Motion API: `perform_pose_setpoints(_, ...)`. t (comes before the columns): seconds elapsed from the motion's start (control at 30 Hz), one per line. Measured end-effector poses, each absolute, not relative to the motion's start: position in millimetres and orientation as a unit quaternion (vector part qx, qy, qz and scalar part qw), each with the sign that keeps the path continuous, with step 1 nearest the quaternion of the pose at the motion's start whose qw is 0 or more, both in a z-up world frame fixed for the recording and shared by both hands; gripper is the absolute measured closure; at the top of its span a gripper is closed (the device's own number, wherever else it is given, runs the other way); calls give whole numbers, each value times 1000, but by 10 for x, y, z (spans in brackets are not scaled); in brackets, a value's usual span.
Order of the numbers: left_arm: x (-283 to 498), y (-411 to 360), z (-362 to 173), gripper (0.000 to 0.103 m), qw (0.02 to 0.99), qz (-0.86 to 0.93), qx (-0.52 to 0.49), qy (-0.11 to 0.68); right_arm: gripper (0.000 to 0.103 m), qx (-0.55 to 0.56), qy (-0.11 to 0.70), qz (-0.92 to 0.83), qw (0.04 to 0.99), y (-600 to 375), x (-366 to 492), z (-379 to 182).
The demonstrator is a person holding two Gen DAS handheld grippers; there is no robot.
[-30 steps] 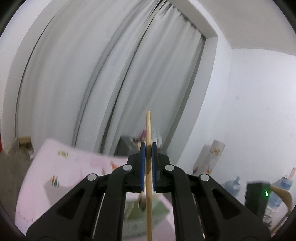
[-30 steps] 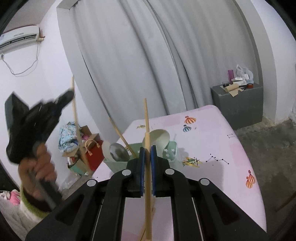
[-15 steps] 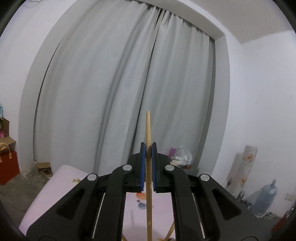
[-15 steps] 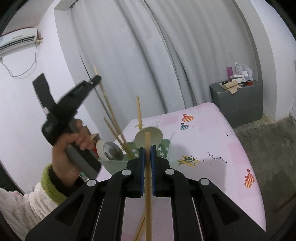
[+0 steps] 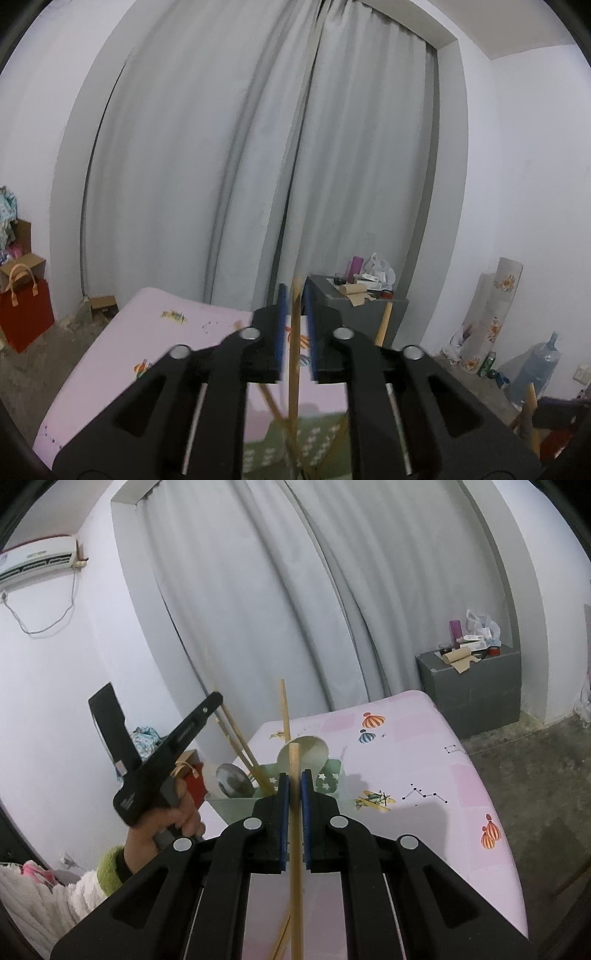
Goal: Organize utensils
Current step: 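Lower the left gripper's chopstick into the basket and open it, then lower the right gripper's chopstick into the basket and open it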
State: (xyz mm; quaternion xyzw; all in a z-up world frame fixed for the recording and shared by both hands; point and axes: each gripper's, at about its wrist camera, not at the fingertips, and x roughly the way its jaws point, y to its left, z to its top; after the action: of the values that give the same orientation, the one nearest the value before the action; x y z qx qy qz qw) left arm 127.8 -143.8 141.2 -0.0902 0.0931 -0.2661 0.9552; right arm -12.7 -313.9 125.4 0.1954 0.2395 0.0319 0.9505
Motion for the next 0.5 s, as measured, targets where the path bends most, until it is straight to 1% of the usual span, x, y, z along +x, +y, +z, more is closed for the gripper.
perform_pose_setpoints(0.1, 1226, -1350, 1442, 72, 953, -266, -102, 100, 96, 189, 239, 35, 952, -3087, -139, 1299)
perform_pose_setpoints(0.13, 1200, -1317, 1447, 63, 952, -267, -105, 103, 96, 188, 237, 35, 953, -3078, -146, 1311)
perform_pose_setpoints(0.17, 1175, -1282, 1457, 56, 951, -268, -108, 106, 96, 187, 233, 35, 954, -3068, -153, 1336)
perform_pose_setpoints(0.2, 1137, -1236, 1473, 53, 950, -270, -112, 109, 96, 187, 230, 36, 954, -3064, -155, 1353)
perform_pose_setpoints(0.27, 1063, -1168, 1489, 41, 948, -274, -115, 114, 96, 187, 221, 41, 956, -3056, -149, 1406)
perform_pose_setpoints(0.3, 1010, -1122, 1505, 39, 948, -274, -113, 116, 96, 187, 218, 44, 957, -3056, -136, 1431)
perform_pose_setpoints(0.37, 906, -1051, 1518, 30, 948, -278, -105, 115, 96, 186, 210, 55, 958, -3054, -85, 1503)
perform_pose_setpoints(0.5, 724, -912, 1437, 19, 950, -276, -89, 112, 96, 176, 183, 70, 965, -3069, 80, 1707)
